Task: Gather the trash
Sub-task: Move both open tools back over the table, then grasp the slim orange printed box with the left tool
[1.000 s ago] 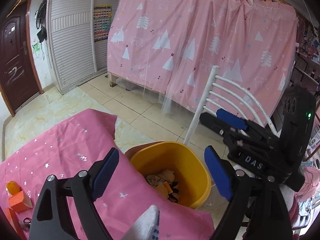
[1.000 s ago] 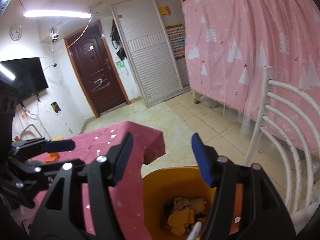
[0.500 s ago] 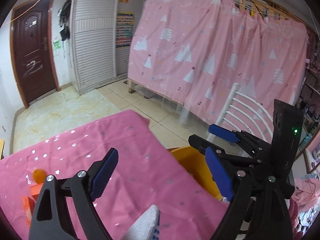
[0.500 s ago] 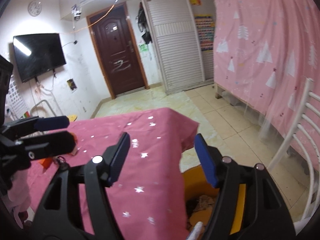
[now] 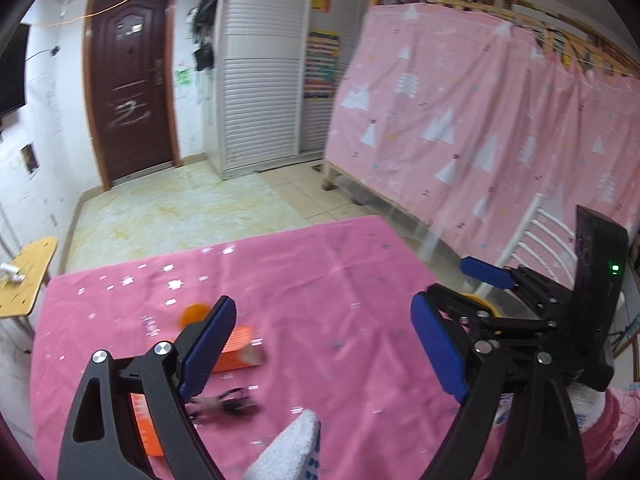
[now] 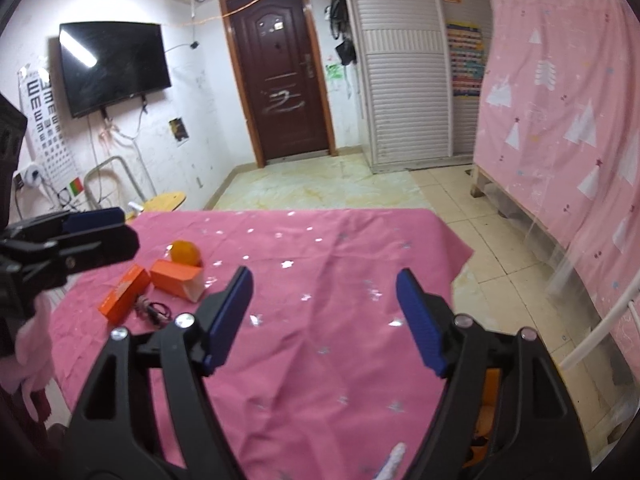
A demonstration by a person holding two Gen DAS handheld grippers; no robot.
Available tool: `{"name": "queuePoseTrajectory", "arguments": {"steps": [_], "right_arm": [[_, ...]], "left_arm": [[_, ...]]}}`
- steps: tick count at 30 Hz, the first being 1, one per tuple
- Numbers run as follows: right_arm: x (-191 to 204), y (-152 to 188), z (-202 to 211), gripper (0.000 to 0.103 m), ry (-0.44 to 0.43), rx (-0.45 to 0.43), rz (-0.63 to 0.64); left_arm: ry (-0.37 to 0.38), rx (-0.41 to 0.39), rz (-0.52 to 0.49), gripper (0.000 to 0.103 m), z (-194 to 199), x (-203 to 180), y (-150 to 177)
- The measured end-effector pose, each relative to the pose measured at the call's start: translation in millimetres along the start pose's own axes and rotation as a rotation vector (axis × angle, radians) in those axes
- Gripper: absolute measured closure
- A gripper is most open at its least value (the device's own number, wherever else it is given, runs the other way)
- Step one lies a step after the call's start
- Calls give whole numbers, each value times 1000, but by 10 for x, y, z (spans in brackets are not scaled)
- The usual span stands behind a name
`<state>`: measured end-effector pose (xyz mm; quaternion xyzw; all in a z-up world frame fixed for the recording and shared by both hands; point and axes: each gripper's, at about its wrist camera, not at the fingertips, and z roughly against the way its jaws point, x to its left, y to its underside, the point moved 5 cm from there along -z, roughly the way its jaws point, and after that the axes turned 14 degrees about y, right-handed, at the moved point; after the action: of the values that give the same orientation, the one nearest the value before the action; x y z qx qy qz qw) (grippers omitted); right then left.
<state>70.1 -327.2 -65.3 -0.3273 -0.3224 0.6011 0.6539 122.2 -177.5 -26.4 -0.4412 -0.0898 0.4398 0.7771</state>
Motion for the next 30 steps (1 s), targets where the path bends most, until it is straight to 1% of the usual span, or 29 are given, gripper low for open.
{"name": "queuePoseTrajectory", "arguments": {"steps": [7, 14, 17, 20, 22, 25, 26, 28, 30], "right_arm": [[336, -16, -92, 26, -32, 22, 52], [660, -5, -207, 26, -60, 45, 100], [774, 20, -232, 25, -67, 55, 115], [859, 31, -272, 23, -74, 64, 129], [912, 43, -299, 21, -78, 71, 136], [980, 61, -325, 21, -81, 81, 149], [993, 65, -327, 21, -81, 82, 152], [1038, 70, -346, 21, -81, 87, 161], [1085, 66, -370, 21, -82, 92, 168]], "left_arm": [[-69, -5, 68, 22, 160, 562, 102], [-126, 18, 132, 22, 216, 998, 303], [-160, 35, 154, 22, 195, 1143, 389], [-207, 64, 155, 22, 154, 1272, 481], [-226, 84, 157, 22, 121, 1340, 547], [-237, 112, 175, 23, 48, 1419, 626], [-237, 122, 180, 23, 26, 1448, 650], [-234, 134, 186, 30, 12, 1486, 693], [-231, 149, 198, 44, -5, 1549, 753]]}}
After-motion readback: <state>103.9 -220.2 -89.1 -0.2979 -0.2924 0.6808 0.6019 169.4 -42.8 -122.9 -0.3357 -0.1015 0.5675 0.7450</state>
